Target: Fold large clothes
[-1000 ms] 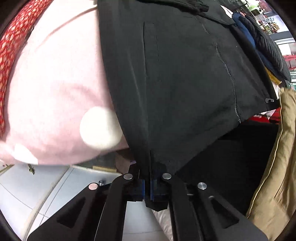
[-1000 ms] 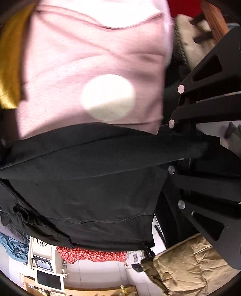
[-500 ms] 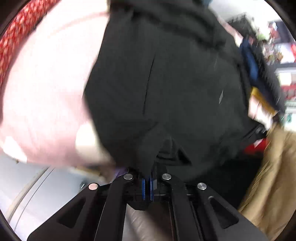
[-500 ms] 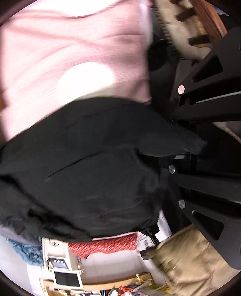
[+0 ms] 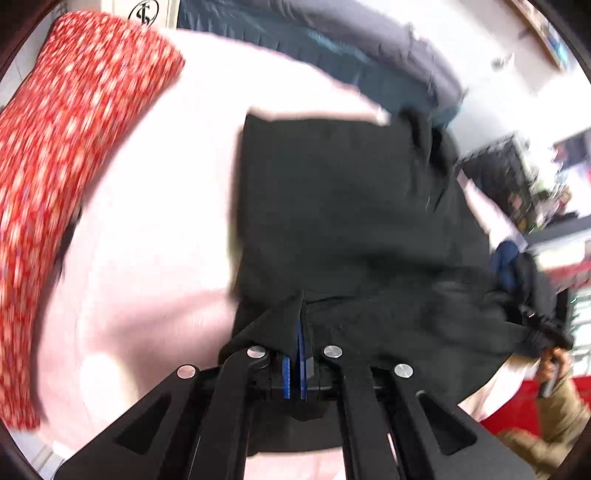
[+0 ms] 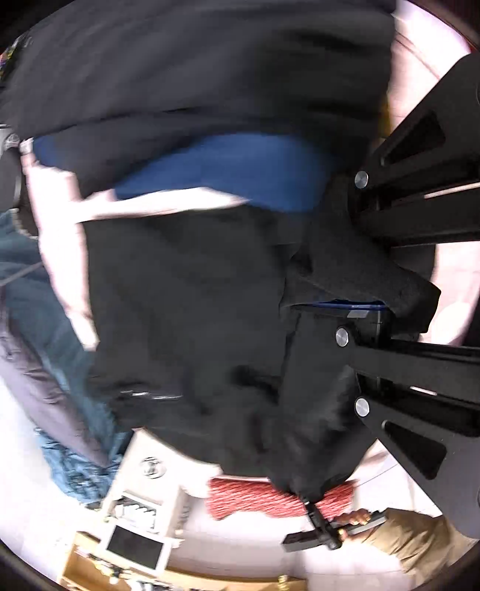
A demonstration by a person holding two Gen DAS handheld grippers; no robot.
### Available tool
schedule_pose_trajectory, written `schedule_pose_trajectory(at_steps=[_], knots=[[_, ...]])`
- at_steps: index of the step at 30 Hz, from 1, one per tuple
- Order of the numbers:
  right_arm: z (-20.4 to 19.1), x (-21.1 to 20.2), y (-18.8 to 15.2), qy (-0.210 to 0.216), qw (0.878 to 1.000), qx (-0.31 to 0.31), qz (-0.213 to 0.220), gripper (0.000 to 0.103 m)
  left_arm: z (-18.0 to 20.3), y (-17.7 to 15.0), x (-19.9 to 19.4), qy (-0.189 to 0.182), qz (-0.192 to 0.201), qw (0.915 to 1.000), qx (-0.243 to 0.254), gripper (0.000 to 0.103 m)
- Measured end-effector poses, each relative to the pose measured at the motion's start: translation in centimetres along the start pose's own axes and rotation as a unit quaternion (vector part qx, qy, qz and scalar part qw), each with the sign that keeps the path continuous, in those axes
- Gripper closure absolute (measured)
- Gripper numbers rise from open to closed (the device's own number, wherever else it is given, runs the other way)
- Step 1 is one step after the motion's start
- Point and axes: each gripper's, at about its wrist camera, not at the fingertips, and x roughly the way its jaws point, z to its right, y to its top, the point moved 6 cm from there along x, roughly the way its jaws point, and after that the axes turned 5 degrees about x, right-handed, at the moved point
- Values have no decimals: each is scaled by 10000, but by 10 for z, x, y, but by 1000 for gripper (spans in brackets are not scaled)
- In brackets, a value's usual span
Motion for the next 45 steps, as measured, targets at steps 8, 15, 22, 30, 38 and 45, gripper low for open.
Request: schedule_pose_trajectory(at_steps=[8, 15, 22, 30, 38, 45], knots=[[-10, 1, 92, 288, 9975, 616, 216, 95, 19, 92, 13, 163, 330, 9993, -12, 100], [3, 44, 130, 249, 9917, 1261, 21, 95, 12, 138, 45, 164, 204, 9993, -259, 100], [7, 70, 158, 303, 9880, 1517, -38, 95, 1, 166, 67, 18, 126, 9973, -729, 100], [18, 80, 189, 1634, 9419, 2930, 146, 41, -28, 181, 56, -701, 410, 9823, -1690, 30], [19, 39, 195, 686, 9765, 1953, 599, 30, -49, 163, 17, -113, 876, 9857, -1438, 19], [-17, 70, 158, -1505, 9874, -444, 182, 44, 10, 134, 70, 1011, 230, 9944, 202, 10]])
